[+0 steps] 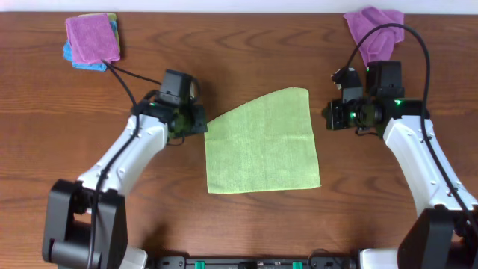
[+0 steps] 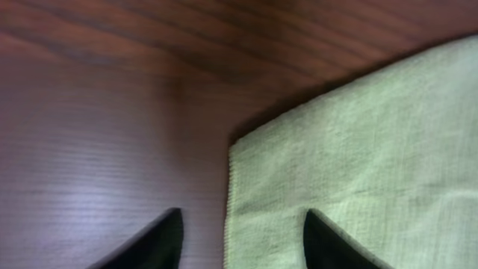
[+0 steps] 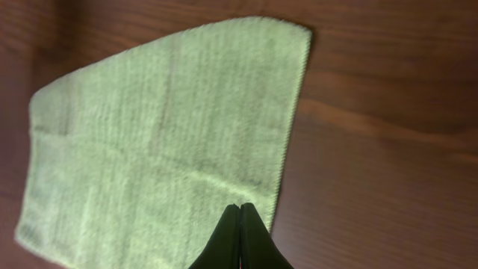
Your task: Fold the cloth
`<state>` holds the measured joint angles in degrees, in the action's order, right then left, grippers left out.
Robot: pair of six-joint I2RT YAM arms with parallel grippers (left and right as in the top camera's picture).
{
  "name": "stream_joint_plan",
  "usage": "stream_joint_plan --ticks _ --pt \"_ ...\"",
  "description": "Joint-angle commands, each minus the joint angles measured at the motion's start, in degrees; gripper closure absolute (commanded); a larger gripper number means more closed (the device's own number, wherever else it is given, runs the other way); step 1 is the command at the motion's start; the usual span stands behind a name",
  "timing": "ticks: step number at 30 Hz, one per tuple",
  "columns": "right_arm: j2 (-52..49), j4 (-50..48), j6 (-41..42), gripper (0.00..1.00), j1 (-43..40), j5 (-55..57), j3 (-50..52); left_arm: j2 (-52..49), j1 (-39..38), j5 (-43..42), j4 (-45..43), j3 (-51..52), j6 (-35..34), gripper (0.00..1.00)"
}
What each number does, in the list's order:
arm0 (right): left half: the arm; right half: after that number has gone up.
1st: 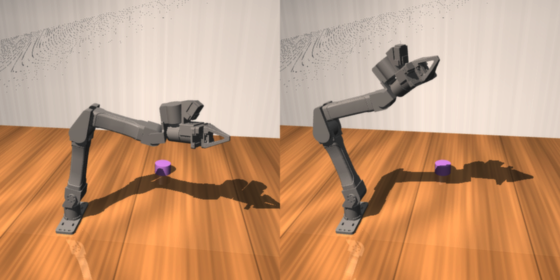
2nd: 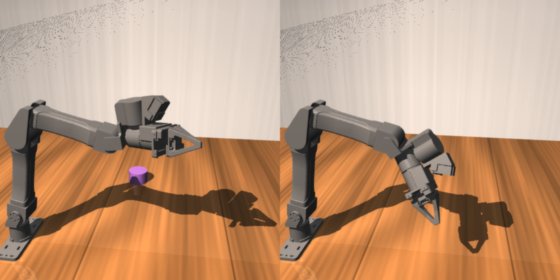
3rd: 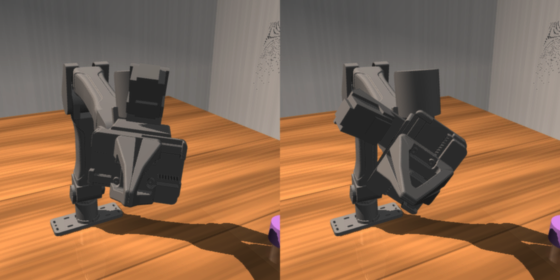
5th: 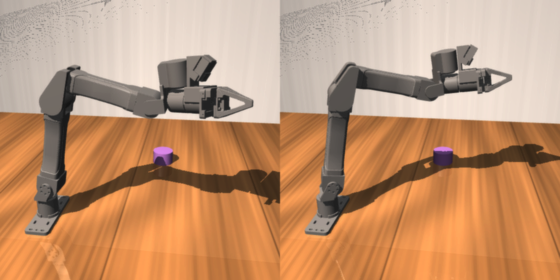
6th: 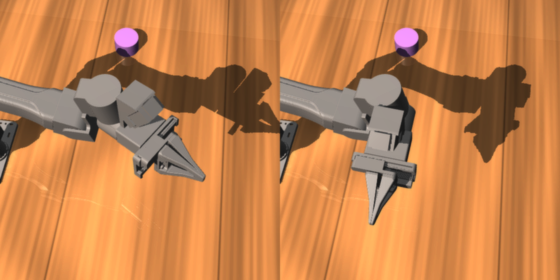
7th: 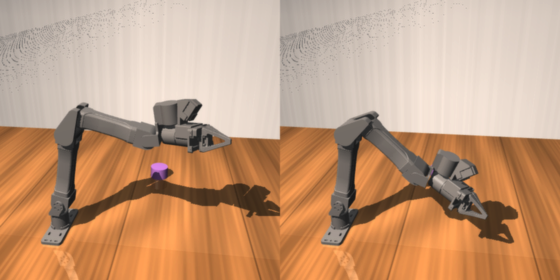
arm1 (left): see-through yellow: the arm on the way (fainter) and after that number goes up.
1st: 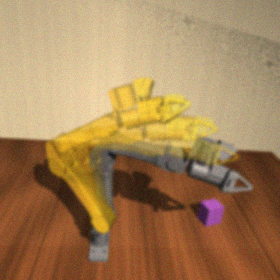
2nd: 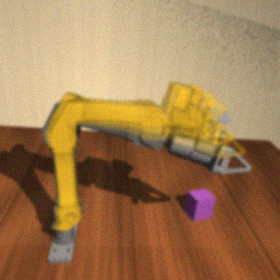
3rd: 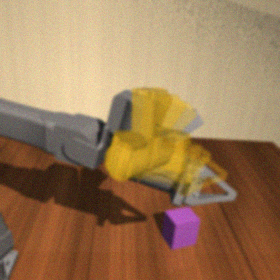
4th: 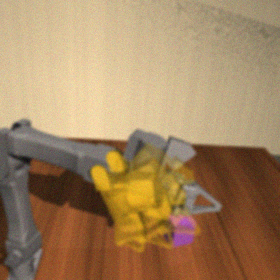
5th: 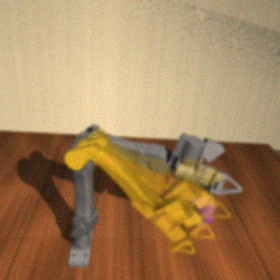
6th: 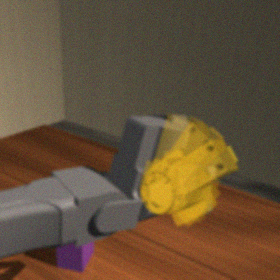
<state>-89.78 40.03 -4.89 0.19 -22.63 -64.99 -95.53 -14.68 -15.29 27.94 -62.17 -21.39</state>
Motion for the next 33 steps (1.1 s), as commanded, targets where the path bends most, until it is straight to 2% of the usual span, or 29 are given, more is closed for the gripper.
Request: stream_joint_plan --ticks 1,2,4,7,9,14,16,19,23,29,33 --pt "-0.2 1.0 -1.6 0.95 -0.5 -3.2 -0.9 -1.0 2.6 -13.2 -1.8 0.3 3.0 0.15" --pt "-0.2 1.2 -1.6 0.90 -0.5 -3.3 -0.9 -0.9 3.1 -14.6 -2.4 0.3 3.5 0.02" --pt "-0.2 1.7 -1.6 0.71 -0.5 -4.0 -0.9 -0.9 3.9 -20.1 -3.7 0.3 5.7 0.05" --pt "-0.2 1.8 -1.6 0.51 -0.5 -6.3 -0.9 -0.9 3.9 -27.1 -5.4 0.3 8.0 0.04" --pt "-0.2 1.8 -1.6 0.49 -0.5 -7.9 -0.9 -0.9 3.9 -31.3 -6.5 0.3 7.9 0.05" --pt "-0.2 3.5 -1.6 0.29 -0.1 -8.1 -0.9 -0.9 3.9 -32.0 -9.0 0.3 7.3 0.05" --pt "-0.2 4.8 -1.6 0.29 0.5 -8.1 -0.9 -0.9 3.9 -29.9 -8.7 0.3 7.3 0.05" --pt "-0.1 7.4 -2.8 0.38 1.8 -8.0 -0.9 -0.9 3.8 -26.1 -8.2 0.3 7.8 0.05" --pt "1.0 10.8 -5.0 0.42 4.4 -5.1 -0.9 -1.0 4.0 -18.5 -4.9 0.3 8.9 0.05" --pt "3.0 12.2 -6.2 0.39 6.4 -0.7 -0.9 -1.6 5.8 -20.0 -4.3 2.1 9.6 0.05" --pt "3.2 14.0 -8.8 0.43 7.1 -0.7 -0.9 -2.3 6.4 -22.9 -7.4 5.2 9.3 0.05"
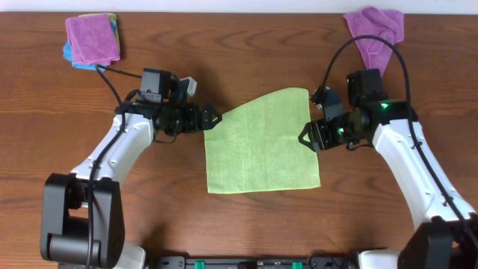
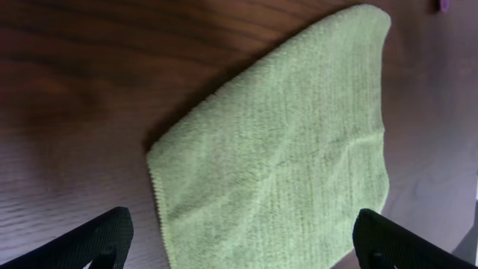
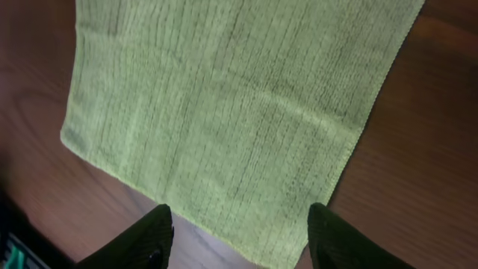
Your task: Fold the cloth
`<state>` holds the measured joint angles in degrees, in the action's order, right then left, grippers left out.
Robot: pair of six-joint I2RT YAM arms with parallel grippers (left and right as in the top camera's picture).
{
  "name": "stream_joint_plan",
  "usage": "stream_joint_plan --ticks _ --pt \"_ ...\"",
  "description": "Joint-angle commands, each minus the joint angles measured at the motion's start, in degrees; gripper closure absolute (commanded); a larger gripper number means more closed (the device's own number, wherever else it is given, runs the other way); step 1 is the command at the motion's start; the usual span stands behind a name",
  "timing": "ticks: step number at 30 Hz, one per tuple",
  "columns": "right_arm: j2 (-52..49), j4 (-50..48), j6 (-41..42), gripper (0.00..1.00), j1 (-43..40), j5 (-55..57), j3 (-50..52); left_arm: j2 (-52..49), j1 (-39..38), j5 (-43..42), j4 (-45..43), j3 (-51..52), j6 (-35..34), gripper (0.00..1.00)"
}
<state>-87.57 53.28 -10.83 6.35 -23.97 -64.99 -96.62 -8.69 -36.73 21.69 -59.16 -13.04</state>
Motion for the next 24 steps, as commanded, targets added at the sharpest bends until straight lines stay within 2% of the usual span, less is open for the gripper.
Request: stream_joint_plan --ticks 1,8,20,24 --pt "1.0 1.0 -3.0 0.43 1.1 0.6 -0.9 -1.4 0.4 -1.9 -2.3 3.0 0.4 0.05" --pt "1.0 1.5 -3.0 0.44 3.0 1.9 -0.9 -2.6 0.4 -3.8 -11.7 7.5 -5.1 0.05" --pt "1.0 1.3 -3.0 0.48 6.0 3.7 0.3 -9.1 0.4 -6.8 -15.6 7.6 -7.9 0.05" --pt "1.0 -0.7 -2.9 0.48 7.3 4.3 2.0 -11.2 0.4 -6.8 -18.2 7.6 -10.8 0.05"
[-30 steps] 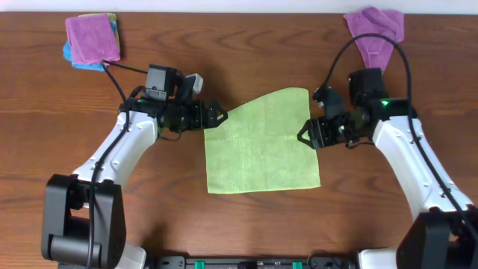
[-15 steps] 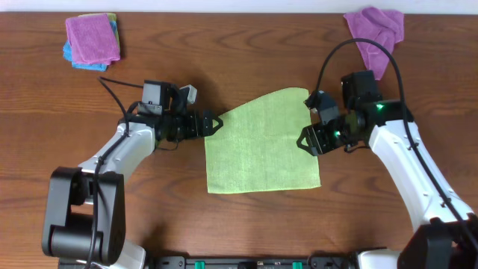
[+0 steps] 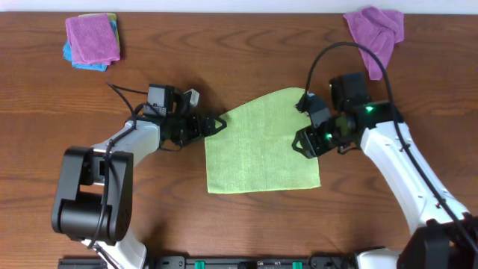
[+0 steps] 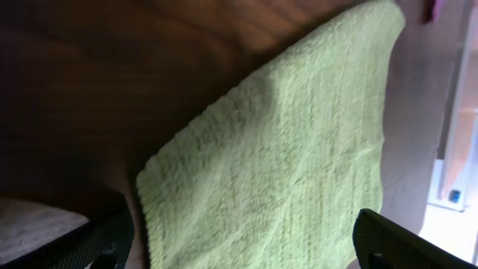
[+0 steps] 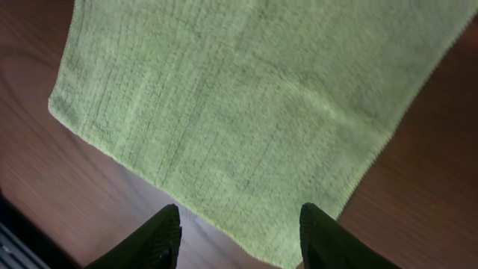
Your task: Fold the cloth
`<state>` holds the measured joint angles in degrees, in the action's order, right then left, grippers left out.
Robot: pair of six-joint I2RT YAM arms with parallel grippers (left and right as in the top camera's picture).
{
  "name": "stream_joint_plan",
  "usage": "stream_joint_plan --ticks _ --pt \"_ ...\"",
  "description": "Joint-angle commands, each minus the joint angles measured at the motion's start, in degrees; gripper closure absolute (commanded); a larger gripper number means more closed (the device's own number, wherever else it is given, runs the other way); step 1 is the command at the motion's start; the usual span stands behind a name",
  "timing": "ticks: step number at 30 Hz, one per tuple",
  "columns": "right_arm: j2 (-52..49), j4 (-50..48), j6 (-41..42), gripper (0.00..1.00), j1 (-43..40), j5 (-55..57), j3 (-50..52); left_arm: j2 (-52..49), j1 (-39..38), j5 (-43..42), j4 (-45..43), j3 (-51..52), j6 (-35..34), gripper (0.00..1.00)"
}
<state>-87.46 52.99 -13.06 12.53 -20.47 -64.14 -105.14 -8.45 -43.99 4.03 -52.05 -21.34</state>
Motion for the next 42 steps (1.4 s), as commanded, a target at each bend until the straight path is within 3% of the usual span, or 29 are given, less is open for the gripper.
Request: stream_joint_plan --ticks 1,7,12,20,21,33,42 --pt "0.9 -0.7 -0.6 0.48 1.4 0.9 1.3 -3.3 0.2 0.5 -1.4 0.5 -3.4 0.05" --pt "0.9 -2.3 -0.7 0.50 2.9 1.0 2.4 -6.4 0.2 -0.6 -5.7 0.5 -6.6 0.05" --pt "0.8 -10.0 3.6 0.55 5.5 1.0 6.7 -9.9 0.2 -3.1 -9.7 0.5 -9.8 0.05" --pt "-1.3 -25.2 10.5 0.97 11.9 1.0 11.0 -11.8 0.2 -5.9 -14.5 0.5 -13.6 0.05" --pt "-1.7 -26.6 11.0 0.99 12.7 1.2 11.0 -11.8 0.2 -5.9 -14.4 0.5 -13.6 0.05" --pt "-14.0 -41.7 19.6 0.99 18.9 7.1 11.0 -11.8 0.1 -6.1 -14.6 0.5 -15.1 0.05" --pt "-14.9 -48.4 20.3 0.99 18.9 11.7 11.0 -11.8 0.1 -5.0 -16.1 0.5 -18.3 0.04"
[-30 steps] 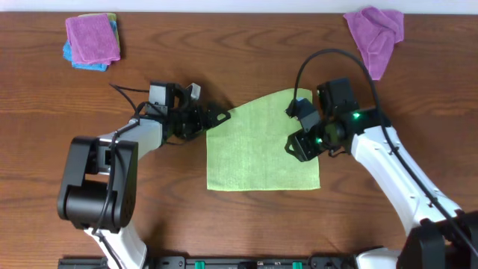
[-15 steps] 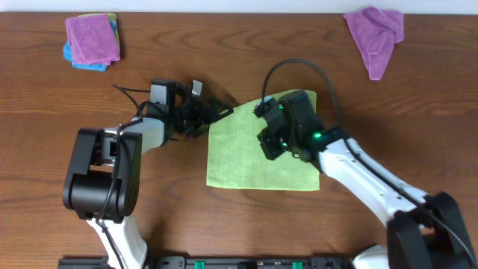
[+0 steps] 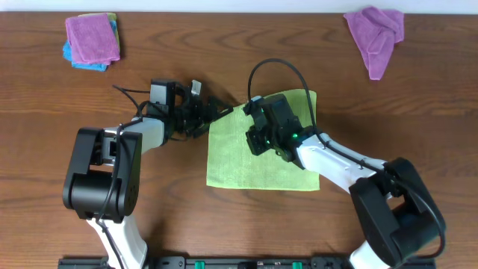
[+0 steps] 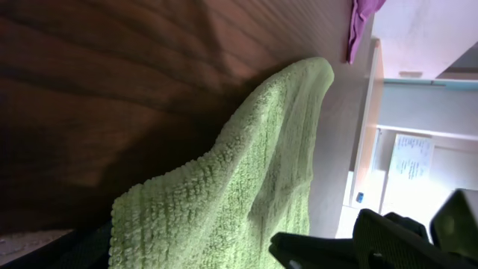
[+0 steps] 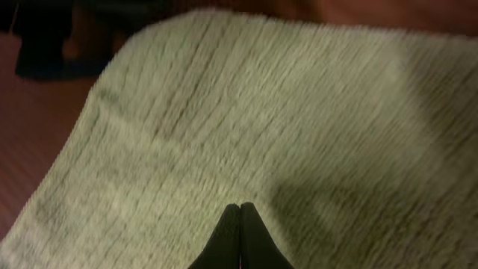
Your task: Fold the cloth
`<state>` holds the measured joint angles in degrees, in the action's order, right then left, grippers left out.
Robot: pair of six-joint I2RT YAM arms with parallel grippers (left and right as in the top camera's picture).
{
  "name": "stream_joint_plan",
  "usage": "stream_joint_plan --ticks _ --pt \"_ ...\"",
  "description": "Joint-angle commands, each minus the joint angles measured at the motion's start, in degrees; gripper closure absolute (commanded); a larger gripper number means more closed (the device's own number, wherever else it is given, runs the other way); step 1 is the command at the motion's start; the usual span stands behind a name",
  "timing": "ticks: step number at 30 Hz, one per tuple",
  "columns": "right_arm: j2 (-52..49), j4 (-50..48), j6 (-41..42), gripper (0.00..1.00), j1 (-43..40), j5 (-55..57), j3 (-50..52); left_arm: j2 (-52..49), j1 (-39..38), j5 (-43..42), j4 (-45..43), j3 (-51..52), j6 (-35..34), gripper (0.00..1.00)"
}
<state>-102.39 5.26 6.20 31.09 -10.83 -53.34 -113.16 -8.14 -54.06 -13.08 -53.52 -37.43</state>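
The green cloth lies spread at the table's middle. My left gripper sits low at the cloth's upper left corner. In the left wrist view the cloth's corner rises between its wide-apart fingers, so my left gripper is open. My right gripper is over the cloth's left-middle, with its arm stretched across the cloth from the right. In the right wrist view my right gripper has its fingertips pressed together above the cloth, with nothing seen between them.
A purple cloth rests on a blue and yellow stack at the far left corner. A crumpled purple cloth lies at the far right. The right arm's black cable loops above the green cloth's top edge.
My right gripper was open at the cloth's right edge and is now shut over its left-middle. My left gripper has crept closer onto the upper left corner, still open.
At first my left gripper was open by the cloth's left corner and my right one shut, off to the right. Then both were open, the right one at the right edge. Now the right arm reaches across the cloth, shut.
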Motion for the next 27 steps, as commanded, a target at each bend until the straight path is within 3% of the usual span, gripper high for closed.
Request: stream_joint_plan --ticks 1,15,27 --pt "-0.2 -0.8 1.1 0.98 0.4 2.4 0.2 -3.7 -0.2 5.1 0.4 1.9 -3.0 0.04" --pt "-5.4 -3.7 3.0 0.99 0.5 2.0 0.2 -3.7 -1.9 6.4 -3.0 1.9 -8.3 0.05" --pt "-5.6 2.3 3.0 0.99 0.9 1.4 0.2 -3.7 -2.4 4.4 -20.7 1.9 -19.4 0.05"
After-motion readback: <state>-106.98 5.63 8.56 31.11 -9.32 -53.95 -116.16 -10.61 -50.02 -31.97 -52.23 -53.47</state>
